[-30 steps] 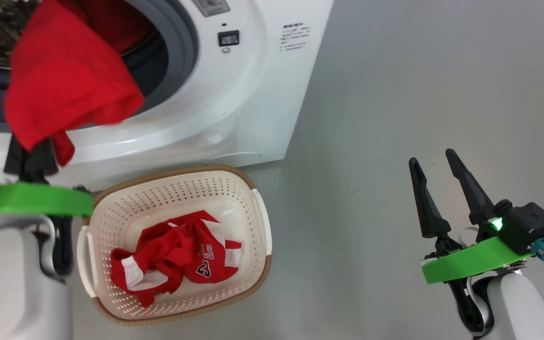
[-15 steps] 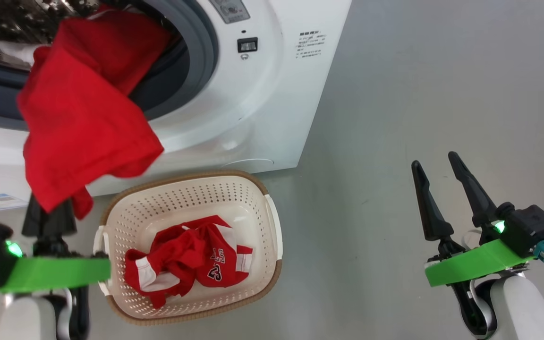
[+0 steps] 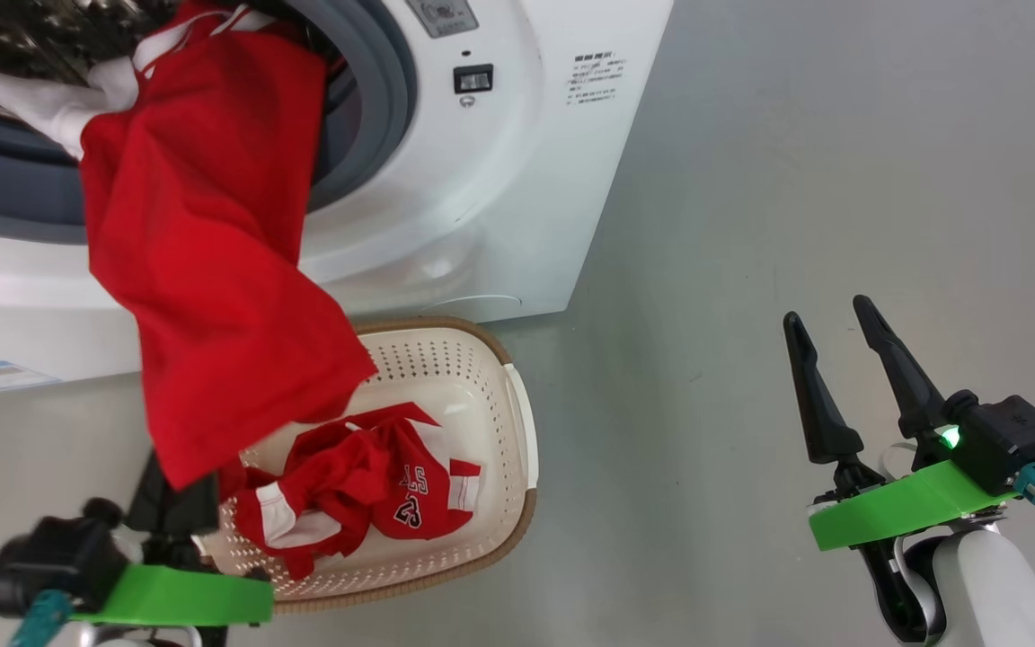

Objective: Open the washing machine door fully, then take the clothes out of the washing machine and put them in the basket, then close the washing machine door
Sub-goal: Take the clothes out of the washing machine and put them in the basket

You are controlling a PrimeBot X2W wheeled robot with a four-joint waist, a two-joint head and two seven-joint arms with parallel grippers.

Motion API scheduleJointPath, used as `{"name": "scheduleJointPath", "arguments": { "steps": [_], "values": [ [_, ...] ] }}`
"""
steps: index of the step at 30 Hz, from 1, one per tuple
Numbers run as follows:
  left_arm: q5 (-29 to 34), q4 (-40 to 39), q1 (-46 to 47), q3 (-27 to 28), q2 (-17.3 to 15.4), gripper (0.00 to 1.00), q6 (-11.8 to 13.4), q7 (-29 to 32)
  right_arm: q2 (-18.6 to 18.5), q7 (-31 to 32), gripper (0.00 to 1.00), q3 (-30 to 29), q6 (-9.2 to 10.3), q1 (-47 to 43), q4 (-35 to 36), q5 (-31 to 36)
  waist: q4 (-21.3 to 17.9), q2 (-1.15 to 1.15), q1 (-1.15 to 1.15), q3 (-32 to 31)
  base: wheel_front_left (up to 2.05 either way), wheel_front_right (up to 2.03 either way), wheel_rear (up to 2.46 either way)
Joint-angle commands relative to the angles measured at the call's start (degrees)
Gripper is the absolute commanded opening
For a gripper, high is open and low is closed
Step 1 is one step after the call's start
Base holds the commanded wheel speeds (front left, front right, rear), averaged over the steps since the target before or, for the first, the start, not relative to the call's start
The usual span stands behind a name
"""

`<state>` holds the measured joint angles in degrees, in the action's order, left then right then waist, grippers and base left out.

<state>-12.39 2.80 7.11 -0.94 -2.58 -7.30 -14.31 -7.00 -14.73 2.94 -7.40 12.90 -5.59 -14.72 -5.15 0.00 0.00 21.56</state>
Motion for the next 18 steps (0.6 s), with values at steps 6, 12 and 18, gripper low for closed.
{"name": "scheduleJointPath", "arguments": {
  "steps": [6,12,18],
  "values": [
    [2.6,6.1,2.1,0.8,-0.5,0.0,-0.2,-0.7,0.0,-0.3,1.0,1.4,-0.09,0.5,1.7,-0.5,-0.8,0.0,0.0,1.2,0.0,0.0,0.0],
    [3.1,15.9,6.5,-0.1,-1.1,0.0,-0.2,-0.7,0.4,-0.3,1.0,1.4,-0.09,1.3,2.1,-0.5,-1.7,0.0,0.0,3.2,0.0,0.0,0.0],
    [4.0,27.7,13.1,-1.9,-2.5,0.0,-0.2,-0.7,1.0,-0.3,1.0,1.6,-0.09,2.5,2.4,-0.5,-2.7,0.0,0.0,5.5,0.0,0.0,0.0]
  ]
}}
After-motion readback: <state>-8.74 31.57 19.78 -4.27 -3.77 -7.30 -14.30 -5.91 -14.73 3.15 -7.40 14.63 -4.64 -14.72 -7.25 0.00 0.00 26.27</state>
